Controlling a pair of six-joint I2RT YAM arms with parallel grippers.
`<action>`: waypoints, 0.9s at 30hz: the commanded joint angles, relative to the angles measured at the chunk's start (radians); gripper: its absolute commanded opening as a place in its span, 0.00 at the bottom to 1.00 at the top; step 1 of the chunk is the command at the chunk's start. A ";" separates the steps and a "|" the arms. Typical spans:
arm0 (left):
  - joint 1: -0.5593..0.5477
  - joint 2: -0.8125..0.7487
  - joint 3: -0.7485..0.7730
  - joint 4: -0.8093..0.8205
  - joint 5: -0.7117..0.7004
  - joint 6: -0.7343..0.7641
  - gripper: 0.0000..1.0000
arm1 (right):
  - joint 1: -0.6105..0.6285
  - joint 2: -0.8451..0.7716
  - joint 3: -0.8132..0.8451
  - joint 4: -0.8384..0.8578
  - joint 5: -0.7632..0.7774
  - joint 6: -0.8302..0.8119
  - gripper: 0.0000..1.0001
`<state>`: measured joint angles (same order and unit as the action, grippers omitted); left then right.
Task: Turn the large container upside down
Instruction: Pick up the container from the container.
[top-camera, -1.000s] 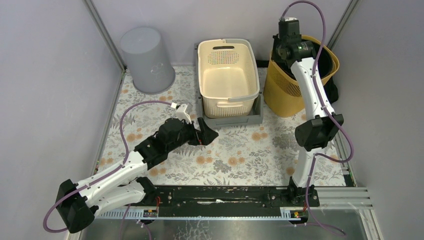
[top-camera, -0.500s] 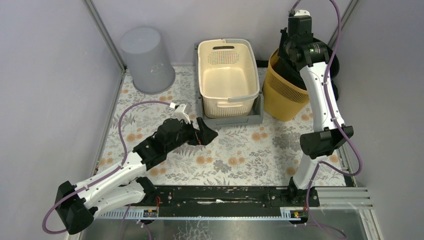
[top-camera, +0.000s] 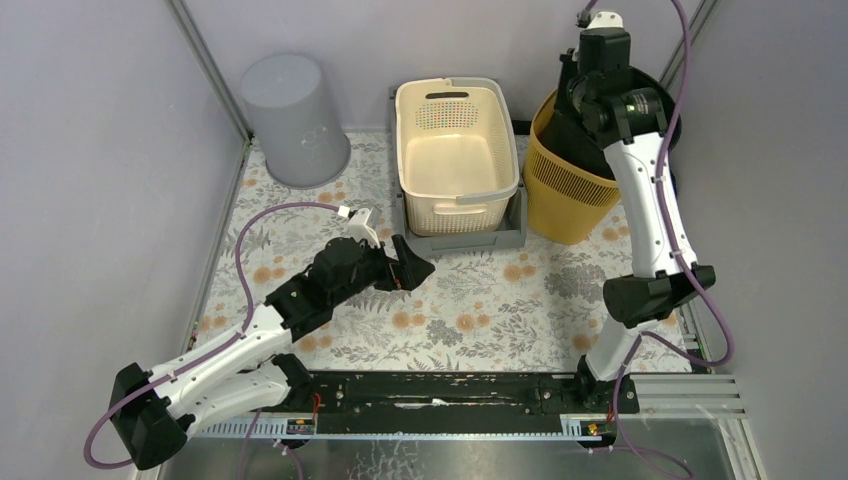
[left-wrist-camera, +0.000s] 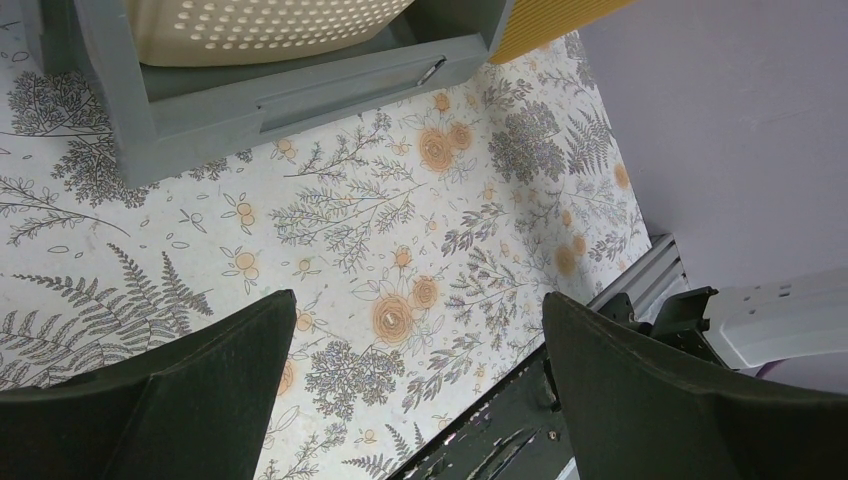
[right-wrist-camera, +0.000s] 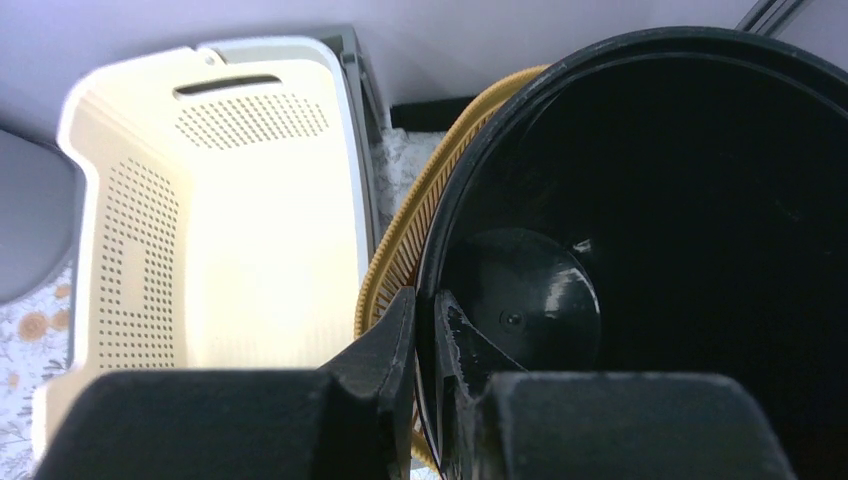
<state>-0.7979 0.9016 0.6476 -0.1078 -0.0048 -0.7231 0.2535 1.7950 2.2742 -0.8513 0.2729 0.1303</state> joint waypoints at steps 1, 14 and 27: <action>-0.006 -0.017 -0.010 0.029 -0.017 0.014 1.00 | 0.012 -0.140 0.046 0.185 0.045 -0.028 0.00; -0.007 -0.002 0.006 0.034 -0.009 0.022 1.00 | 0.013 -0.295 -0.019 0.322 0.064 -0.074 0.00; -0.006 -0.004 0.002 0.034 -0.010 0.021 1.00 | 0.014 -0.417 -0.061 0.394 -0.039 -0.027 0.00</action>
<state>-0.7979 0.9043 0.6476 -0.1074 -0.0051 -0.7223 0.2565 1.4387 2.1899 -0.6140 0.2840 0.0891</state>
